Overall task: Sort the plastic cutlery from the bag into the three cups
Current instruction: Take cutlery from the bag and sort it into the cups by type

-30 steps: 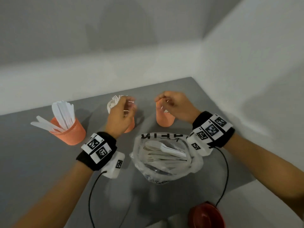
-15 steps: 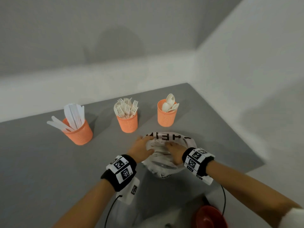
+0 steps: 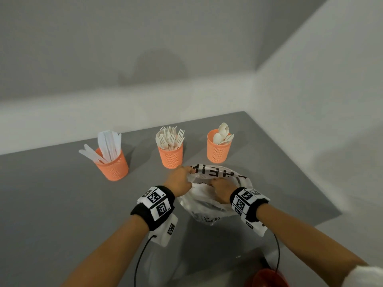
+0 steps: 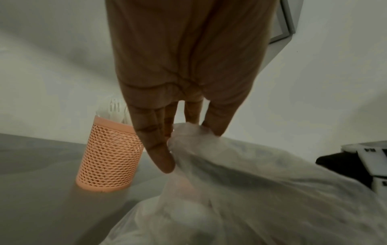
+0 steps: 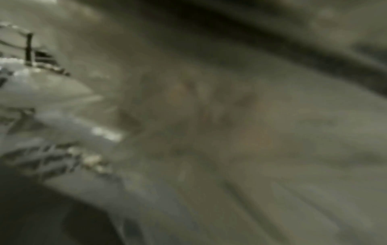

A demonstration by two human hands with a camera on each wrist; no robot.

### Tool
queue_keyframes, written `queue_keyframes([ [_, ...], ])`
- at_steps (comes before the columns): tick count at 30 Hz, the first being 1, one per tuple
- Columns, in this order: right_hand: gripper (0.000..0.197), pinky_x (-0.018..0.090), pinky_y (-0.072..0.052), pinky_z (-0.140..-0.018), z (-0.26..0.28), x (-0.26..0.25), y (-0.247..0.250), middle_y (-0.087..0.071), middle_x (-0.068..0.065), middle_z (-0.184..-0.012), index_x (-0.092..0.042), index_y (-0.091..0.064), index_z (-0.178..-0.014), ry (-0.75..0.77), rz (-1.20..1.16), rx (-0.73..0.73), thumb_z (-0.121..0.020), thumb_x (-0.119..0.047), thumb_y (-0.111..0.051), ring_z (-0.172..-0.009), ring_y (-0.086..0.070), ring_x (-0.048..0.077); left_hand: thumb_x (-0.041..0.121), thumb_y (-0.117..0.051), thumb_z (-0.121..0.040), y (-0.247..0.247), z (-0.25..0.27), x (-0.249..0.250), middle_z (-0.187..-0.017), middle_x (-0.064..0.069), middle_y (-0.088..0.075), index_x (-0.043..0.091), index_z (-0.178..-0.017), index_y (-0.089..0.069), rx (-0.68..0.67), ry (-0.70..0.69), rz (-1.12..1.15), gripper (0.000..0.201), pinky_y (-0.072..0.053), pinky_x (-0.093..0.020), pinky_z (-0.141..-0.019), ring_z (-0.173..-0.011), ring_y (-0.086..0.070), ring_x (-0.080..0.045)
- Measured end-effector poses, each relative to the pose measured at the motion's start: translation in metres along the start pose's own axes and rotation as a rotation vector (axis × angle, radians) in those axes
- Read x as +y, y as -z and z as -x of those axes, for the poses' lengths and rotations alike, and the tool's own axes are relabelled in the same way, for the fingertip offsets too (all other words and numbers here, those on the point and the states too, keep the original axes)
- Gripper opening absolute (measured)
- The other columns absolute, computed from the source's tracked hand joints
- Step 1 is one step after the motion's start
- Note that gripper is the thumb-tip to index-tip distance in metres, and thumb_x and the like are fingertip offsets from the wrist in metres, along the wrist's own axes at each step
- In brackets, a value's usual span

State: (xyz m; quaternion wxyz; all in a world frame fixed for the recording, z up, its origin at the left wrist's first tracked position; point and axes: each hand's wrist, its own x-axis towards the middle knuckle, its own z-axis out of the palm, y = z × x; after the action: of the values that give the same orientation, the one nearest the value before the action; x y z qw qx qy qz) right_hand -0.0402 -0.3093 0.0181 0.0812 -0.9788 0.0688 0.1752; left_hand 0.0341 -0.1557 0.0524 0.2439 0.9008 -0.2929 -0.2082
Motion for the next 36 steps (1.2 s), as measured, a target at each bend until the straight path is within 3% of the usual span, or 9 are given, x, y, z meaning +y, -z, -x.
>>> queue_keyframes([
  [6, 0.034, 0.033, -0.037, -0.103, 0.007, 0.010, 0.004, -0.060, 0.001, -0.123, -0.017, -0.058, -0.119, 0.048, -0.238, 0.057, -0.089, -0.034, -0.057, -0.119, -0.052, 0.022, 0.001, -0.054, -0.084, 0.003, -0.002, -0.003, -0.133, -0.013, -0.045, 0.010, -0.126, -0.051, 0.019, -0.003, 0.011, 0.043, -0.037, -0.029, -0.098, -0.122, -0.046, -0.027],
  [9, 0.041, 0.034, -0.036, -0.105, 0.009, 0.010, 0.002, -0.058, 0.002, -0.129, -0.020, -0.054, -0.124, 0.045, -0.188, 0.083, -0.087, -0.038, -0.058, -0.122, -0.051, 0.023, 0.000, -0.053, -0.084, 0.005, -0.005, -0.002, -0.133, -0.014, -0.046, 0.009, -0.126, -0.052, 0.043, -0.008, 0.014, 0.043, -0.037, -0.028, -0.097, -0.122, -0.045, -0.026],
  [13, 0.043, 0.034, -0.035, -0.105, 0.010, 0.009, -0.002, -0.054, 0.009, -0.133, -0.013, -0.045, -0.130, 0.024, -0.121, 0.073, -0.090, -0.027, -0.054, -0.123, -0.050, 0.027, -0.002, -0.051, -0.084, 0.005, -0.009, 0.000, -0.132, -0.014, -0.048, 0.007, -0.124, -0.053, 0.071, 0.001, 0.026, 0.041, -0.036, -0.026, -0.097, -0.122, -0.045, -0.026],
  [18, 0.027, 0.033, -0.039, -0.099, 0.014, 0.008, -0.009, -0.060, 0.011, -0.122, -0.007, -0.055, -0.117, -0.024, -0.044, 0.018, -0.096, -0.016, -0.042, -0.116, -0.055, 0.028, -0.003, -0.050, -0.084, 0.005, -0.012, 0.004, -0.132, -0.014, -0.048, 0.005, -0.125, -0.052, 0.072, 0.008, 0.028, 0.041, -0.036, -0.027, -0.098, -0.123, -0.045, -0.026],
  [24, 0.031, 0.035, -0.041, -0.102, 0.015, 0.015, -0.008, -0.063, 0.007, -0.120, -0.015, -0.059, -0.119, -0.039, -0.280, 0.059, -0.090, -0.025, -0.054, -0.115, -0.056, 0.025, -0.003, -0.049, -0.085, 0.006, -0.013, 0.005, -0.133, -0.014, -0.047, 0.004, -0.124, -0.052, 0.077, 0.019, 0.036, 0.040, -0.036, -0.027, -0.098, -0.123, -0.045, -0.026],
  [28, 0.041, 0.027, -0.037, -0.098, 0.022, 0.017, 0.000, -0.060, 0.006, -0.124, -0.016, -0.052, -0.126, -0.045, -0.447, 0.092, -0.087, -0.028, -0.059, -0.116, -0.053, 0.025, -0.002, -0.050, -0.084, 0.005, -0.012, 0.006, -0.133, -0.015, -0.047, 0.004, -0.125, -0.051, 0.076, 0.023, 0.035, 0.041, -0.037, -0.029, -0.098, -0.122, -0.046, -0.028],
  [30, 0.040, 0.025, -0.041, -0.089, 0.024, 0.016, 0.008, -0.061, 0.005, -0.112, -0.014, -0.050, -0.124, -0.068, -0.521, 0.119, -0.086, -0.021, -0.058, -0.102, -0.057, 0.024, -0.001, -0.051, -0.084, 0.005, -0.012, 0.007, -0.132, -0.016, -0.048, 0.004, -0.125, -0.051, 0.082, 0.024, 0.039, 0.041, -0.039, -0.030, -0.097, -0.120, -0.047, -0.028],
  [33, 0.024, 0.032, -0.052, -0.063, 0.025, 0.013, 0.017, -0.056, 0.004, -0.078, -0.018, -0.053, -0.099, -0.029, -0.895, 0.162, -0.085, -0.001, -0.047, -0.065, -0.053, 0.018, -0.001, -0.051, -0.085, 0.005, -0.010, 0.008, -0.132, -0.015, -0.049, 0.003, -0.126, -0.051, 0.095, 0.020, 0.062, 0.041, -0.039, -0.029, -0.096, -0.119, -0.049, -0.028],
  [36, 0.027, 0.019, -0.038, -0.043, 0.027, 0.009, 0.031, -0.042, 0.004, -0.061, -0.023, -0.045, -0.081, -0.054, -1.084, 0.216, -0.085, 0.004, -0.042, -0.041, -0.042, 0.007, 0.003, -0.052, -0.087, 0.003, -0.008, 0.007, -0.131, -0.013, -0.051, 0.004, -0.126, -0.050, 0.099, 0.017, 0.120, 0.039, -0.038, -0.025, -0.089, -0.117, -0.051, -0.027],
])
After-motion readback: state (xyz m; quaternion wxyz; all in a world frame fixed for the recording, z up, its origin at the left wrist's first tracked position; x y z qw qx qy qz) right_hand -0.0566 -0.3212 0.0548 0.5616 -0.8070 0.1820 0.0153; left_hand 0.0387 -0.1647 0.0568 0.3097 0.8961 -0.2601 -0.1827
